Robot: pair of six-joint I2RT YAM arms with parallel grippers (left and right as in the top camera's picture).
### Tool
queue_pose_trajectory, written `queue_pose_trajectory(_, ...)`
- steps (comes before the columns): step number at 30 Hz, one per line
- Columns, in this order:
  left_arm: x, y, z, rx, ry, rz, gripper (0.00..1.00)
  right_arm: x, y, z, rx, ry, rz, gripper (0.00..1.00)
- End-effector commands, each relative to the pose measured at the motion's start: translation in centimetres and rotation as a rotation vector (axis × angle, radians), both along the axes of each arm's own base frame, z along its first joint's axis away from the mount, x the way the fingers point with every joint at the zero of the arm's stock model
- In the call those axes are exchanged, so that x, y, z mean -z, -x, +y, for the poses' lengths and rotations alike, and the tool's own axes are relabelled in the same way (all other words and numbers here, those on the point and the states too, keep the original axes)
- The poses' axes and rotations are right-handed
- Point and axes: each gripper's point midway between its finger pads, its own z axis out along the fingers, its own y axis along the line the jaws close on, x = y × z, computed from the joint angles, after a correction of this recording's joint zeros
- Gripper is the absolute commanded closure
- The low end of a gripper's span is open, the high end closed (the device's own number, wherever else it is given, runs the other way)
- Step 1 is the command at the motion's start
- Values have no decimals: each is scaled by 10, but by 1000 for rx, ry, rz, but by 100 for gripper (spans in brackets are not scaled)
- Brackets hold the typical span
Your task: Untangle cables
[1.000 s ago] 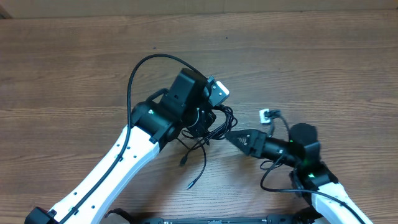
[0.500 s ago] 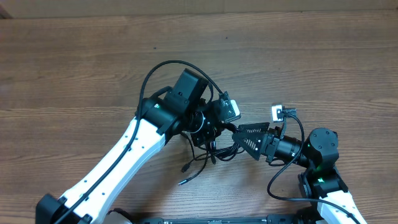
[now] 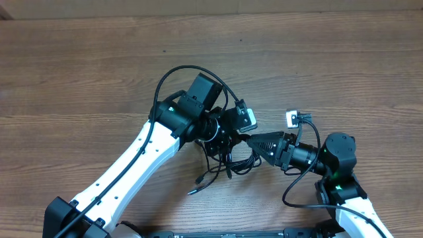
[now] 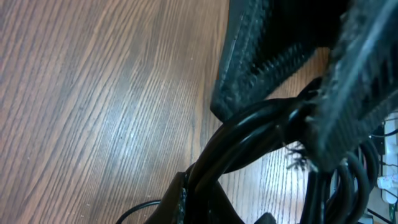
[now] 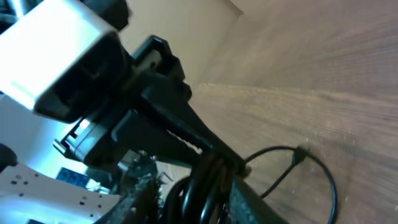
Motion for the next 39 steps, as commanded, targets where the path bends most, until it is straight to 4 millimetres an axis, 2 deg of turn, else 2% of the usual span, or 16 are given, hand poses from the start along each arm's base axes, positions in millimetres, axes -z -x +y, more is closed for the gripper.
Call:
queue_pose_trajectory(1, -1, -12, 11, -56, 7, 9, 96, -3, 3, 3, -42, -4, -9, 76)
queue_pose_trajectory(4, -1, -28, 26, -170, 9, 46, 96, -4, 6, 4, -56, -8, -5, 96)
queue_pose_trajectory(7, -4, -44, 37, -333, 35, 119, 96, -2, 9, 5, -71, -17, 27, 96)
queue_pose_trajectory(14, -11, -64, 36, -547, 90, 203, 96, -4, 23, 9, -155, -31, 37, 96)
queue_pose_trajectory(17, -3, -83, 55, -767, 36, 197, 96, -5, 27, 10, -180, -35, 39, 96)
queue_pose_trajectory(24, 3, -109, 94, -1134, -16, 168, 96, -3, 28, 10, -186, -35, 49, 96)
queue_pose_trajectory(28, 4, -117, 110, -1247, -27, 146, 96, -3, 27, 10, -182, -34, 50, 96)
queue_pose_trajectory(32, 3, -116, 106, -1207, -26, 142, 96, -2, 23, 9, -155, -29, 48, 96)
queue_pose_trajectory(33, 3, -114, 103, -1169, -27, 141, 96, -2, 21, 8, -145, -28, 48, 93)
queue_pose_trajectory(36, 2, -100, 79, -874, -29, 116, 96, 0, 11, 5, -85, -11, 28, 72)
queue_pose_trajectory(37, 1, -97, 76, -831, -27, 111, 96, 0, 9, 5, -74, -1, 8, 62)
queue_pose_trajectory(38, 1, -91, 70, -754, -20, 109, 96, 1, 6, 4, -58, 10, -13, 47)
queue_pose_trajectory(39, -1, -81, 60, -640, 0, 113, 96, 2, 3, 2, -40, 16, -17, 39)
